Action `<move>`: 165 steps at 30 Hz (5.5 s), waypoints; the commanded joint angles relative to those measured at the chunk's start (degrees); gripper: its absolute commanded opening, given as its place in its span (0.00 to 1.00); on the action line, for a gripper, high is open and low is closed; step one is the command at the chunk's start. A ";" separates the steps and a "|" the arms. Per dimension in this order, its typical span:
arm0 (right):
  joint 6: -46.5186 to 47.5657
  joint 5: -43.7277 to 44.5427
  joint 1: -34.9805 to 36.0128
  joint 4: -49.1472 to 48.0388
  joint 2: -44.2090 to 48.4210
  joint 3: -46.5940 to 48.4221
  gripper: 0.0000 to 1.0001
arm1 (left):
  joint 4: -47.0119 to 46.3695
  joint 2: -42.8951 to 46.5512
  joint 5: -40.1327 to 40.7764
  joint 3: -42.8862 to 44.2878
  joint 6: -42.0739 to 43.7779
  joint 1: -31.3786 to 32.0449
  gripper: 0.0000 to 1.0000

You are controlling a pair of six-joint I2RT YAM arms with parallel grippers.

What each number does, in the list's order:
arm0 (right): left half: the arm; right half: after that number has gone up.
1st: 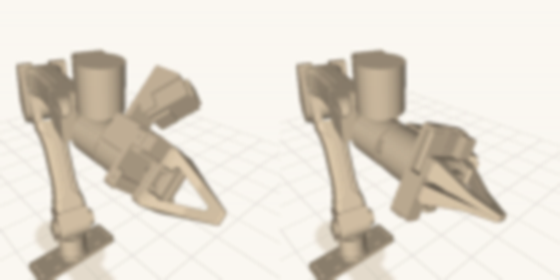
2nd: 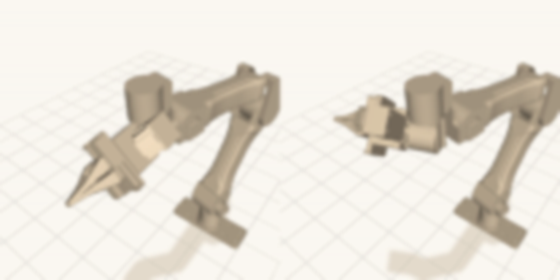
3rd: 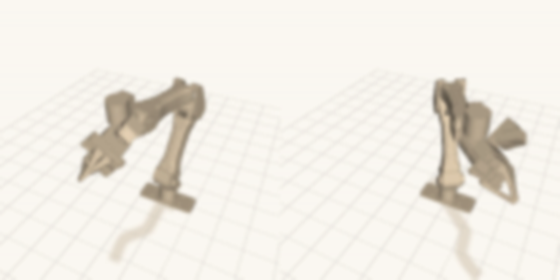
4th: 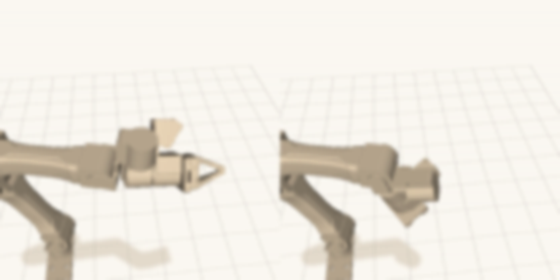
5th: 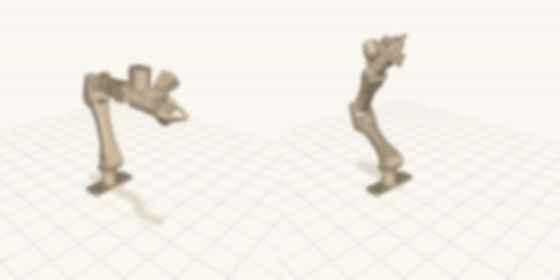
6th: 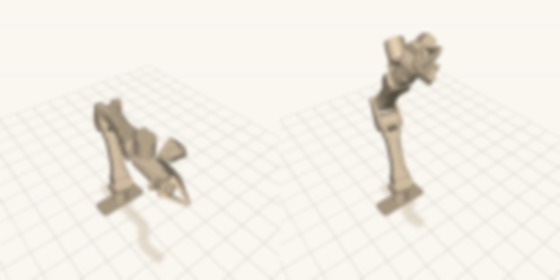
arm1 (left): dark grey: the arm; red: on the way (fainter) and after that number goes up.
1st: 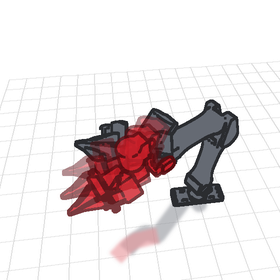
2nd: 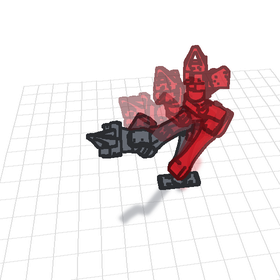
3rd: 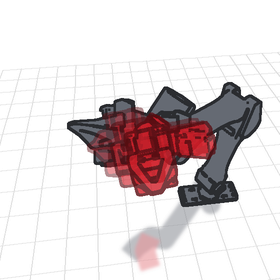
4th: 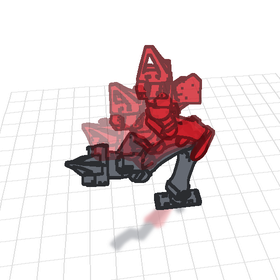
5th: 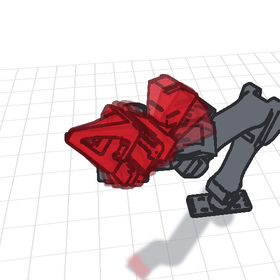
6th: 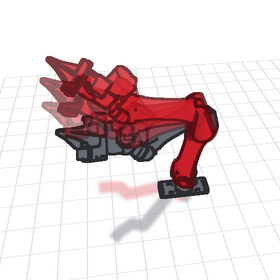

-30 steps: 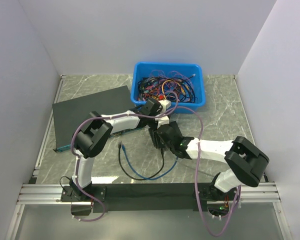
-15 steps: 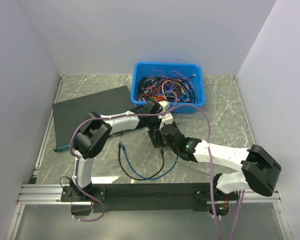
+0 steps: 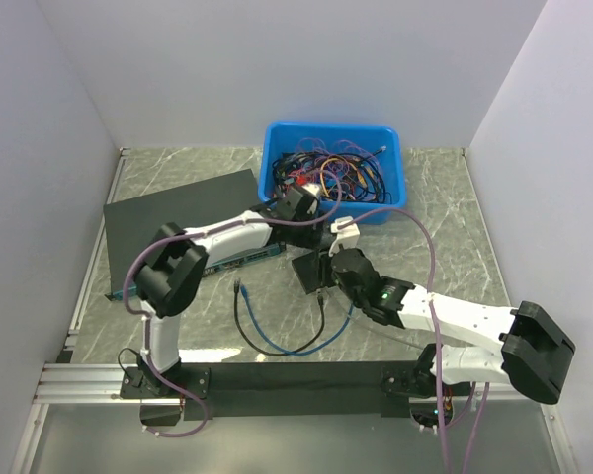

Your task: Insert the plug into the switch port

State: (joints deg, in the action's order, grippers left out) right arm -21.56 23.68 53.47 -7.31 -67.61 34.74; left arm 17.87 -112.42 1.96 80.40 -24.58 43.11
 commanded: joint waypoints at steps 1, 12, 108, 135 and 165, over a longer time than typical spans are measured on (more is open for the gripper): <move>-1.99 2.77 -0.12 -2.18 2.05 -1.25 0.45 | -0.20 8.77 6.91 1.43 -3.36 -0.84 0.76; -1.99 3.91 -0.83 -1.74 -1.82 0.76 0.46 | -2.58 22.67 8.51 -13.77 -13.82 -1.10 0.72; -15.70 -13.14 -24.56 5.73 -25.37 11.22 0.38 | -15.58 9.06 -5.12 -16.24 -15.24 -2.95 0.61; -8.50 -0.31 -16.75 13.90 -6.66 11.67 0.42 | -8.29 17.32 3.67 -13.96 -13.22 -3.91 0.68; -19.92 -4.08 8.05 14.08 0.57 -4.51 0.58 | 4.19 51.68 26.61 -26.61 -8.38 -9.19 0.99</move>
State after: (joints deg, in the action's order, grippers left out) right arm -39.20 18.55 60.49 8.82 -64.49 28.08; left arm 21.06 -63.77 25.71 55.35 -33.87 33.87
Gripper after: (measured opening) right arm 0.585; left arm 0.993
